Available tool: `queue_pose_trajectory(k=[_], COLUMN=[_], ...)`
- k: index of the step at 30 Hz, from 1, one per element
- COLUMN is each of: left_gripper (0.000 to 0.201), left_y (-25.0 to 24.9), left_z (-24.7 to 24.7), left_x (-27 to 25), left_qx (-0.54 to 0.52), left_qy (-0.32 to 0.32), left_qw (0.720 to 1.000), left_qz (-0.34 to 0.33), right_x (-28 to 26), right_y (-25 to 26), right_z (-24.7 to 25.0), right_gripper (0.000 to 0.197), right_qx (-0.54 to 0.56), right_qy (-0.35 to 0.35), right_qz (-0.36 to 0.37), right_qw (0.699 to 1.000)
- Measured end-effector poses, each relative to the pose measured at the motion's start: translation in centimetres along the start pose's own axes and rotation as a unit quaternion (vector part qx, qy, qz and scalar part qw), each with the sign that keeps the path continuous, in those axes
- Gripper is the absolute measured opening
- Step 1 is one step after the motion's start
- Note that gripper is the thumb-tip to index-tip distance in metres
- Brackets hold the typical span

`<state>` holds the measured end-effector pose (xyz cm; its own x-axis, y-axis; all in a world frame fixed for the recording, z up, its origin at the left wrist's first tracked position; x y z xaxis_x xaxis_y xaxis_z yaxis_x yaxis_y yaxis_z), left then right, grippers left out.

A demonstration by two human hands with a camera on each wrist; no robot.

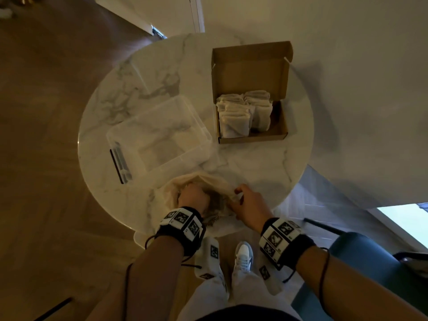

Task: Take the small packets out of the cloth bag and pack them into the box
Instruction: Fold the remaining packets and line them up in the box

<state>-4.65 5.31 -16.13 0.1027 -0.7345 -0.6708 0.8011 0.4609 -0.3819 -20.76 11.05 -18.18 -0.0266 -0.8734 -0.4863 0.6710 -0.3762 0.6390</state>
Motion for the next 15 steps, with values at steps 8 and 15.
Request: queue_pose_trajectory(k=[8,15], left_gripper=[0.020,0.026], left_y=[-0.7,-1.6], left_z=[0.5,4.2], left_x=[-2.1,-4.8], left_qx=[-0.014,0.066], left_qy=[0.021,-0.087], left_qw=[0.996,0.957], left_qz=[-0.086,-0.270], right_x=[-0.5,-0.6], right_y=[0.4,1.1], right_z=[0.4,1.3], right_gripper=[0.033,0.027], right_qx=[0.027,0.080], right_qy=[0.014,0.035], right_qz=[-0.020,-0.061], right_qw=[0.999,0.994])
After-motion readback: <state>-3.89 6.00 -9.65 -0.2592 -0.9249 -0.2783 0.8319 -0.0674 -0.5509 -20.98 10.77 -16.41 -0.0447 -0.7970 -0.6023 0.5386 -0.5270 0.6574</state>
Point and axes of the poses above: each hand's wrist, its own x-axis towards the middle knuckle, its own z-axis out of the back of the hand, y = z × x, the point moved 1 cm from there along x, towards the middle knuckle, and after that the axes turned 9 degrees about -x, right-handed, at the moved point
